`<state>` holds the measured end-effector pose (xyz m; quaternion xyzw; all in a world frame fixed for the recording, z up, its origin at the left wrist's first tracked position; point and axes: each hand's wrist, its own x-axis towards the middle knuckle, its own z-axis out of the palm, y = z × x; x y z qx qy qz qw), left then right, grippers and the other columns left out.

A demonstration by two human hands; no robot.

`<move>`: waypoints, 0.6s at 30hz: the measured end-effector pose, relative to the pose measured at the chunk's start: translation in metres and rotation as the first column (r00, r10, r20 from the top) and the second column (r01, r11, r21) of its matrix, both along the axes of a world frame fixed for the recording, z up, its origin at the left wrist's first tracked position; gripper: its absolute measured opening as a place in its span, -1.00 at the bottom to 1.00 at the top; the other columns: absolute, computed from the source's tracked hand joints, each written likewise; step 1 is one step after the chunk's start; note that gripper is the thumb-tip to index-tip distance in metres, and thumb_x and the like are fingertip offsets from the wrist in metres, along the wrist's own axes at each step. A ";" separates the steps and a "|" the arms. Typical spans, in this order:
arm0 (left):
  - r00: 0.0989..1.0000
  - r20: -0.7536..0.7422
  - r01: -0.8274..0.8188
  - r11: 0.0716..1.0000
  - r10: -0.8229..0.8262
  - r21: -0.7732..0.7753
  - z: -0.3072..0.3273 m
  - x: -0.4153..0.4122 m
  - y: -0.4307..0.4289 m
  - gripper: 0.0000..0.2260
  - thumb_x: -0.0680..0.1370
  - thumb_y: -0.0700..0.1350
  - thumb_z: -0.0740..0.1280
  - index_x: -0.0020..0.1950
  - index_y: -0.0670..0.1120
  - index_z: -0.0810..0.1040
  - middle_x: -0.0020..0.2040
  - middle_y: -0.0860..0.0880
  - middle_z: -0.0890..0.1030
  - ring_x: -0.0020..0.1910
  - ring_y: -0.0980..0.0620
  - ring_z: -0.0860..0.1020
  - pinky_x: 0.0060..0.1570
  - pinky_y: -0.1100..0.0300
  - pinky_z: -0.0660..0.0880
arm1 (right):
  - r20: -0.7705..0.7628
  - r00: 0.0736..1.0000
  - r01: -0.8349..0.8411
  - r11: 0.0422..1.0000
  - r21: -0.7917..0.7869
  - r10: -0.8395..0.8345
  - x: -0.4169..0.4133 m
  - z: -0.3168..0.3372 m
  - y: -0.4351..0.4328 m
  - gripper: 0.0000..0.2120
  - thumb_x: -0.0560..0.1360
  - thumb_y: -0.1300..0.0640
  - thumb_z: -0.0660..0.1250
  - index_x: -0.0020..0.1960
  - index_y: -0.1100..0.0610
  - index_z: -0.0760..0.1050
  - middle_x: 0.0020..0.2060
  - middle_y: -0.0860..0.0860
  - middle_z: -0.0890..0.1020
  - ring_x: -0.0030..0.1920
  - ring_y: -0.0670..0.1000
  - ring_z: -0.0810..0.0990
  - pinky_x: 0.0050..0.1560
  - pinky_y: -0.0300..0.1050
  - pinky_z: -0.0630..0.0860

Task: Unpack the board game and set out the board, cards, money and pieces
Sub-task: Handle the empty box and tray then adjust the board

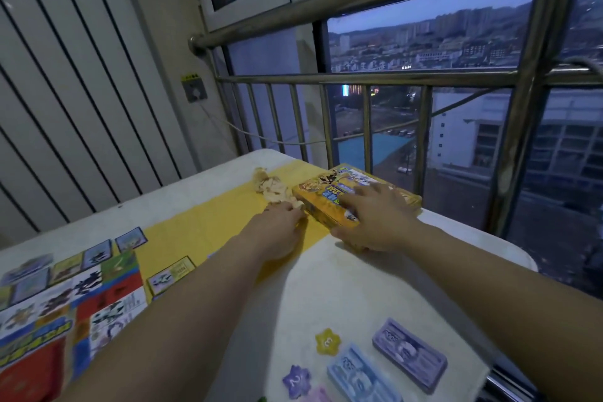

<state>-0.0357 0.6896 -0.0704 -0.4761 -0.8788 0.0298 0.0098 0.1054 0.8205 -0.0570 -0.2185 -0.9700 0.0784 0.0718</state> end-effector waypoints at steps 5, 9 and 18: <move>0.998 -0.067 -0.013 0.993 0.020 0.116 0.000 -0.012 -0.003 -0.74 0.61 -0.01 0.12 0.21 -0.04 0.48 0.14 -0.06 0.49 0.09 -0.08 0.47 -0.03 0.06 0.45 | 0.135 0.989 -0.061 0.997 0.036 0.056 -0.017 0.010 0.002 -0.48 0.49 -0.29 0.17 0.42 -0.20 0.28 0.41 0.04 0.32 0.38 0.17 0.27 0.28 0.14 0.31; 0.987 0.031 -0.152 0.857 0.157 0.492 0.012 -0.030 -0.010 -0.87 0.56 -0.04 0.29 -0.07 -0.09 0.49 -0.12 -0.05 0.55 -0.13 -0.05 0.52 -0.15 0.05 0.48 | 0.109 0.991 -0.081 0.996 0.046 0.076 -0.031 0.024 0.006 -0.59 0.53 -0.25 0.12 0.26 -0.11 0.51 0.22 0.06 0.52 0.21 0.13 0.46 0.13 -0.01 0.45; 0.951 0.187 -0.299 0.887 0.247 0.352 0.008 -0.082 0.007 -0.44 0.54 -0.29 0.22 0.49 0.05 0.18 0.51 -0.15 -0.02 0.04 -0.21 0.55 -0.09 0.02 0.47 | 0.242 0.959 -0.127 0.988 -0.087 0.145 -0.058 0.045 0.015 -0.58 0.54 -0.04 0.30 0.36 0.07 0.45 0.34 0.05 0.46 0.29 0.08 0.43 0.23 -0.09 0.38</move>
